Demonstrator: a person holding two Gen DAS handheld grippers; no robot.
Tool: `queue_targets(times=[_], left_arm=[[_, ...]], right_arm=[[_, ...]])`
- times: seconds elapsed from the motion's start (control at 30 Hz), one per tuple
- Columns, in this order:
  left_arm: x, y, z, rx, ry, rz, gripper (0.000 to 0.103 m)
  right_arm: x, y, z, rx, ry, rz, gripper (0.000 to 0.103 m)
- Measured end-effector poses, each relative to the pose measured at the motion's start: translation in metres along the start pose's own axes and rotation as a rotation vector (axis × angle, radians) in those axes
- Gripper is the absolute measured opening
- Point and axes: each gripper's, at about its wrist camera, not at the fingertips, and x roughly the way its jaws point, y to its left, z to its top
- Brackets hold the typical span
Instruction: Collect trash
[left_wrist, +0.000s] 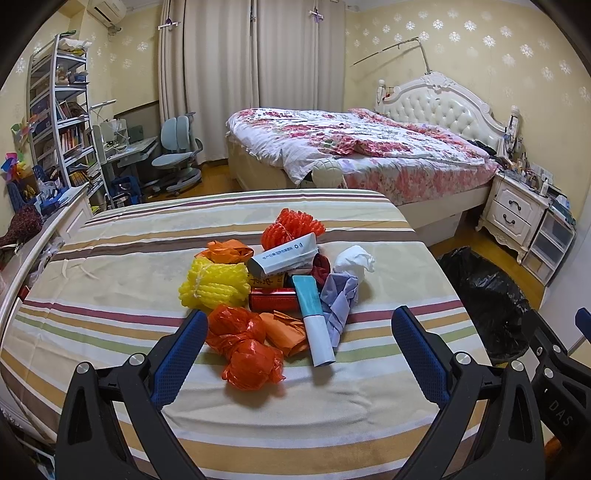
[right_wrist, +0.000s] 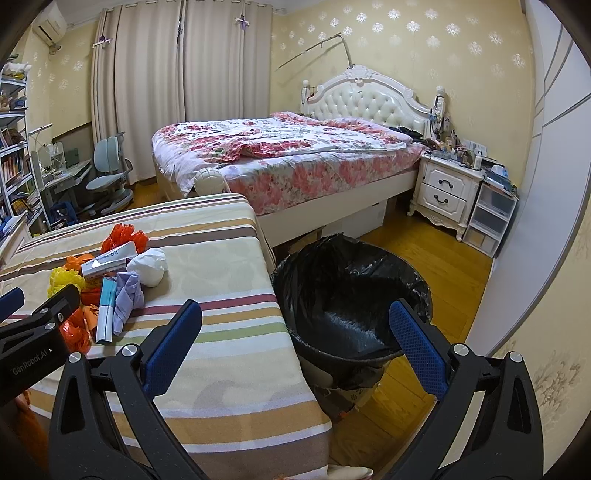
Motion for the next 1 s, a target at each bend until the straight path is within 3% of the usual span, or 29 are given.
queue_targets(times=[1.0], left_arm=[[0.0002,-0.0025,-0.0005,0.001,0.005,0.002,0.097]], right_arm=[[0.0051,-0.0025,-0.0061,0.001,0.014,0.004,0.099]])
